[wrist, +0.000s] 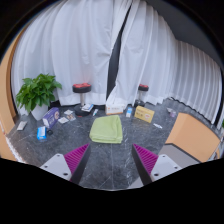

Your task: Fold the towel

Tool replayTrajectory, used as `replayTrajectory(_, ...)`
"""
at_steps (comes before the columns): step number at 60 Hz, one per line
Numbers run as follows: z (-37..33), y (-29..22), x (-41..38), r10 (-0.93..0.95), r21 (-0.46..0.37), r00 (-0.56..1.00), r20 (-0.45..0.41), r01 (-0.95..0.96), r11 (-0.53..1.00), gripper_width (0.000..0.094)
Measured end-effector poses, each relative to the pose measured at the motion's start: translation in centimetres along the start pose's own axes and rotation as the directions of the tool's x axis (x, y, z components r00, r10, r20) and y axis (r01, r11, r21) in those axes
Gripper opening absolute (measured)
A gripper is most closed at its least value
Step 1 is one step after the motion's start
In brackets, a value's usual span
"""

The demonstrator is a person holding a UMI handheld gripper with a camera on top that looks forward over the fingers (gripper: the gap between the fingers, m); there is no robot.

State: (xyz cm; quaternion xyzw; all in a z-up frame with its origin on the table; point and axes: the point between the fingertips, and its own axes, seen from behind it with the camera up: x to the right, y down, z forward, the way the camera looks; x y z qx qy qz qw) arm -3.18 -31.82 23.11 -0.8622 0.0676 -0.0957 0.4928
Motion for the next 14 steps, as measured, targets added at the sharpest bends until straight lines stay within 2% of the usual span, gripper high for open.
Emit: replayTrajectory(14, -4.8, 1.5, -0.4, -0.034, 0.002, 0.999, -0.017, 0.034, 0.999, 0.0854)
